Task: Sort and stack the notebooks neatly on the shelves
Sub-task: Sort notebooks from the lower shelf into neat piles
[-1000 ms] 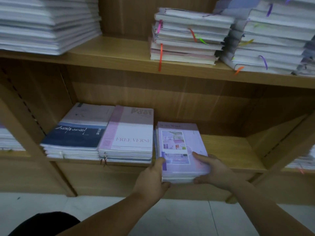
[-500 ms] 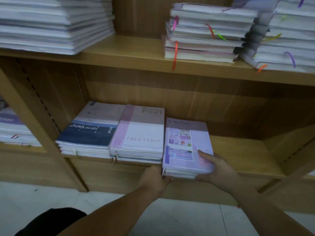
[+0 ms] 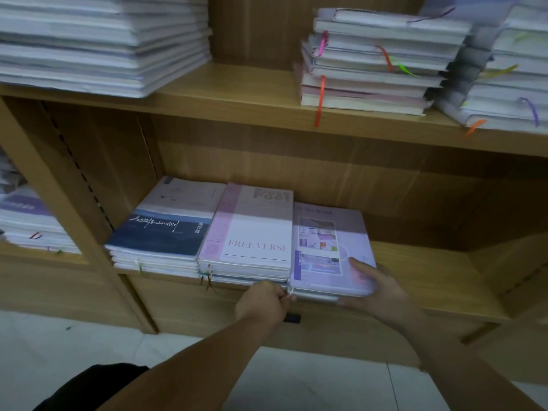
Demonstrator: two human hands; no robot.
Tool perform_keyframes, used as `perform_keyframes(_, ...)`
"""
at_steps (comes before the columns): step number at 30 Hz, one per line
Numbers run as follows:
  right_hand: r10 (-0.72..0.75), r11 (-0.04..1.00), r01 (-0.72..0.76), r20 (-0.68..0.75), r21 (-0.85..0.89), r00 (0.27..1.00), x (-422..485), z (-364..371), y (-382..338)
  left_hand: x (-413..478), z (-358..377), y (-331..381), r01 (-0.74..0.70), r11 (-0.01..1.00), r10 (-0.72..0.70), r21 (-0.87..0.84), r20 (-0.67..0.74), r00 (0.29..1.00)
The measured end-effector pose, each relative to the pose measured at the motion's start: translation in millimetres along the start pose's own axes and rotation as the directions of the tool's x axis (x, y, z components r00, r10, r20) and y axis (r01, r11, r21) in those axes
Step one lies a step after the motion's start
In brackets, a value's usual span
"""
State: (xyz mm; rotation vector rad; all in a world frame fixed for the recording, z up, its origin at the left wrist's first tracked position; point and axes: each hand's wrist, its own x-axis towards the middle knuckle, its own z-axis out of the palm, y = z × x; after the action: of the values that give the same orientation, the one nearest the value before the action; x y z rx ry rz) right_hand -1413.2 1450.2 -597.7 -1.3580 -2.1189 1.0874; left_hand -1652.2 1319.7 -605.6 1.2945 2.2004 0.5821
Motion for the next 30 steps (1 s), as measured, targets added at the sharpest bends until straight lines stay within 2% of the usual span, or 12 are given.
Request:
perform_keyframes(5,0.008,0.998,-0.008,0.003,0.060,1.000,-1.1,-6.9,-3.2,0.8,8.0,-2.6,-0.068,0.992,0.069,-0.107,0.006,0.998)
perform_keyframes(9,0.037,0.993,-0.033,-0.035,0.110,0.999,-1.3,-8.1,-1.5,1.8,7.5,-7.5,-0.112,0.993,0.110,-0.038,-0.044,0.993)
perform_keyframes(13,0.037,0.997,-0.033,-0.056,0.074,0.998,0.2,-0.8,2.2,3.0,9.9,-6.5,-0.065,0.998,0.066,0.013,-0.085,0.994)
perform_keyframes(20,0.044,0.999,-0.042,-0.062,0.032,0.997,3.6,1.2,-0.8,6.1,0.0,0.0,0.070,0.998,-0.070,0.003,-0.099,0.993)
perform_keyframes(24,0.032,0.999,-0.032,-0.039,-0.006,0.999,1.8,-1.1,-2.1,4.7,2.2,0.7,-0.042,0.998,0.038,-0.042,-0.075,0.996)
perform_keyframes(27,0.042,0.994,-0.040,-0.017,0.098,0.999,-1.0,-6.0,-1.1,2.4,3.9,2.1,-0.186,0.979,0.179,-0.080,-0.084,0.980)
perform_keyframes(30,0.065,0.985,-0.063,-0.012,0.160,0.998,-2.8,-12.3,-1.9,1.1,6.8,3.7,-0.248,0.962,0.236,-0.112,-0.115,0.965)
